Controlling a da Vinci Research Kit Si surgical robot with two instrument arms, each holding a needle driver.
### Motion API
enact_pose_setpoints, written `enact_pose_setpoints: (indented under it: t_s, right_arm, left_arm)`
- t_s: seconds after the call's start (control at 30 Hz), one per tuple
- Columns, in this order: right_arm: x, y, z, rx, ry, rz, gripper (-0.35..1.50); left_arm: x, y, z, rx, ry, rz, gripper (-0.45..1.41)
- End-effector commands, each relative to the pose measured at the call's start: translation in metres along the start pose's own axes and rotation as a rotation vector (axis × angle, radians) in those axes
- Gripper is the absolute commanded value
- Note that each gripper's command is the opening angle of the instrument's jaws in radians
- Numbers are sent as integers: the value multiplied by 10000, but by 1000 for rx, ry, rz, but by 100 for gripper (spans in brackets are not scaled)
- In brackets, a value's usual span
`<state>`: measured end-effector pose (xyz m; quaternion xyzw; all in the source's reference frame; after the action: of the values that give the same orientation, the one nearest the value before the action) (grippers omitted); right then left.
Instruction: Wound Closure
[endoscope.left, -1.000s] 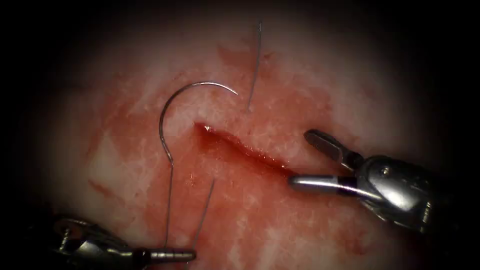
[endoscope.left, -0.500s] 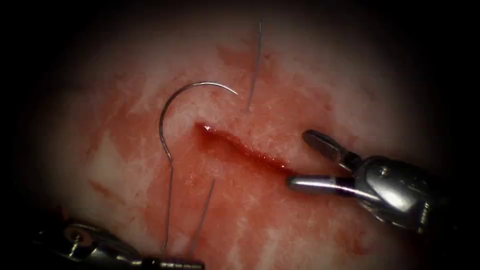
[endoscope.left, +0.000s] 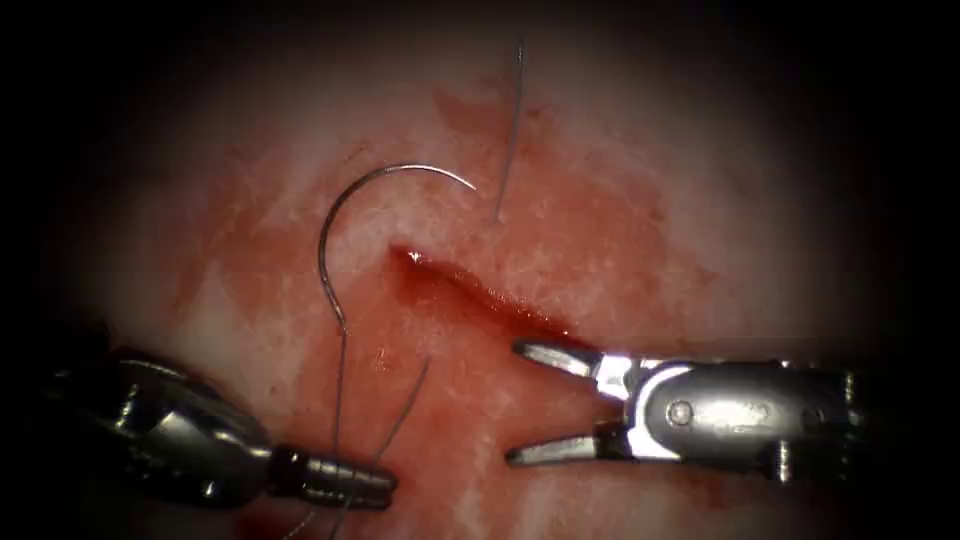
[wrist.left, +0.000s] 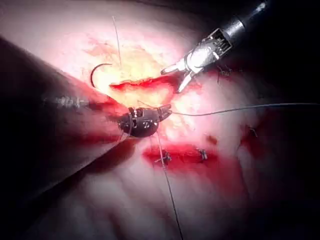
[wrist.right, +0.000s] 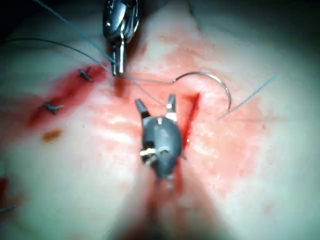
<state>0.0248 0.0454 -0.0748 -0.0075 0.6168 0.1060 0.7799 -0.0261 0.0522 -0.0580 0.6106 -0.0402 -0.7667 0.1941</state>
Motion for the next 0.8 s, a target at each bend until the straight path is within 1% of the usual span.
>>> enact_pose_setpoints:
  t_s: [0.03, 0.17, 0.27, 0.37, 0.57, 0.63, 0.73, 0.77, 0.8]
  right_arm:
    - [1, -2, 24, 25, 7, -79, 120]
    - [5, -1, 37, -1, -10, -151, 120]
    - [8, -5, 40, -4, -9, -180, 109]
    - [10, -8, 42, -4, -8, -186, 106]
    - [17, -19, 62, -1, -3, -187, 106]
    - [16, -23, 68, -3, -3, -191, 104]
    - [6, -29, 80, -3, -9, -202, 103]
    - [4, -29, 81, -1, -8, -204, 99]
    - [1, -30, 83, 8, 0, -207, 91]
  left_arm:
    - [-2, -3, 6, -3, 8, 4, -35]
    - [0, -13, 5, -5, 16, 21, -35]
    - [-3, -17, 4, -8, 22, 22, -35]
    - [-7, -19, 3, -9, 24, 29, -35]
    - [-9, -20, 4, -12, 28, 31, -35]
    - [-9, -19, 4, -13, 29, 31, -35]
    - [-9, -19, 3, -15, 32, 32, -35]
    - [-9, -19, 3, -15, 32, 32, -35]
    - [-9, -18, 3, -16, 35, 33, -35]
